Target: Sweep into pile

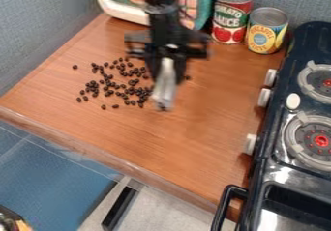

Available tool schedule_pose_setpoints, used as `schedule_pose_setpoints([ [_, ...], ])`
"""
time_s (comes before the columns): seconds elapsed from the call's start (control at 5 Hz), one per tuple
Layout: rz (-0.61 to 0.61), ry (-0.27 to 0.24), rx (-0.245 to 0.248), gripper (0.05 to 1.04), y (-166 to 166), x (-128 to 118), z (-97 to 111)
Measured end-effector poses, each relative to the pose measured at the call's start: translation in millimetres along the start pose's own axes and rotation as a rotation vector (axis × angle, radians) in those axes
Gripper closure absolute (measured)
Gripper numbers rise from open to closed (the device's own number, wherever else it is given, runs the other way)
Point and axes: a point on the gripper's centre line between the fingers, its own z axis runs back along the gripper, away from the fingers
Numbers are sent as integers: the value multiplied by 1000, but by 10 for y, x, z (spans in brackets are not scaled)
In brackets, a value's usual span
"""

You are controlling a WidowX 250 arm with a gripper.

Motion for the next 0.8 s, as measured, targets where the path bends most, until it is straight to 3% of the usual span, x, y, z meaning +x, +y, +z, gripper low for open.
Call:
schedule_pose_setpoints([
  [0.4,206,-41,24,712,842,-123,221],
  [0.8,367,-28,58,712,1325,-183,157],
])
